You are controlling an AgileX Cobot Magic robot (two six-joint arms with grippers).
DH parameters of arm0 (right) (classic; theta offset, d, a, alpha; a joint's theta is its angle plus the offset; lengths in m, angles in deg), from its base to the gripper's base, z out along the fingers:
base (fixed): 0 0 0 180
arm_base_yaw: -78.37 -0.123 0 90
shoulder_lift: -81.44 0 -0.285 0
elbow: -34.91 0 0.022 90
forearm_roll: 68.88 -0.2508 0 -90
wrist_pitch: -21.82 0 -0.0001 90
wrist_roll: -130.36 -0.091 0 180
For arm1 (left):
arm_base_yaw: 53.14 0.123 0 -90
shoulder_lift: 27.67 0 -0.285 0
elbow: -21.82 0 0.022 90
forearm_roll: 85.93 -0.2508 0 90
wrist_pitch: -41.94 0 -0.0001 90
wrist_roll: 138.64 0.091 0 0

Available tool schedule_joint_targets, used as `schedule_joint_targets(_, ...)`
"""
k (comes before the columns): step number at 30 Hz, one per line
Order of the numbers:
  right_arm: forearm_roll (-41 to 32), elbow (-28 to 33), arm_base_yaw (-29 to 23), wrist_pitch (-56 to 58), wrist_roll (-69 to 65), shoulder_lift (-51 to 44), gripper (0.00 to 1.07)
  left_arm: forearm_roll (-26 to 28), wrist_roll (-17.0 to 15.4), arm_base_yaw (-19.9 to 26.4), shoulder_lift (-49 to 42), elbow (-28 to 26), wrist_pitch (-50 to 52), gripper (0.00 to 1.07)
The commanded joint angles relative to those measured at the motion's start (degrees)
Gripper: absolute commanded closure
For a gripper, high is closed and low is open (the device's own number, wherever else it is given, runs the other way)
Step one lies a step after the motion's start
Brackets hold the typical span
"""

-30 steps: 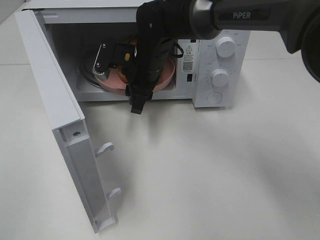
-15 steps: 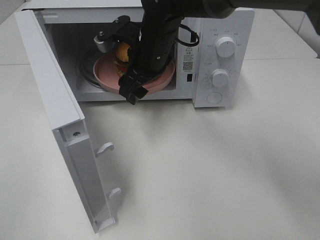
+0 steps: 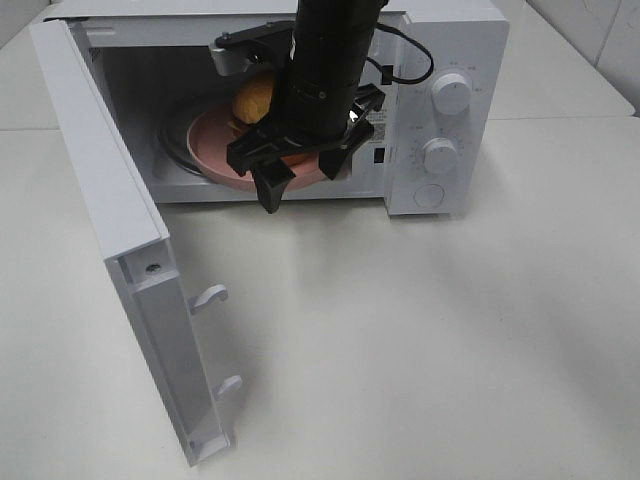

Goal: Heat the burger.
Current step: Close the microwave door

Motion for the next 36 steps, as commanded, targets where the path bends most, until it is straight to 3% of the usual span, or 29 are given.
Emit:
schedule_joint_targets(1, -1.78, -0.29, 0.00, 4.07, -0.74, -0.57, 0.31, 0.34, -0.34, 0.06, -1.15, 0.00, 0.80, 1.06)
schedule_joint_targets(9, -0.97, -0.29, 0.00, 11.06, -4.81, -0.57, 0.31, 0.34, -0.34, 0.06, -1.15, 0.00, 0.80, 1.06)
schedule_joint_targets(28, 4.30, -0.06, 0.00, 11.06, -8.42, -10.20, 0.33, 0.34, -0.34, 0.06, -1.15, 0.00, 0.80, 1.06)
schedule_joint_targets(36, 11.29, 6.25, 0.86, 11.06, -10.77, -16.27, 0.33, -1.15, 1.03, 0.06, -1.15, 0.00, 0.86, 1.06)
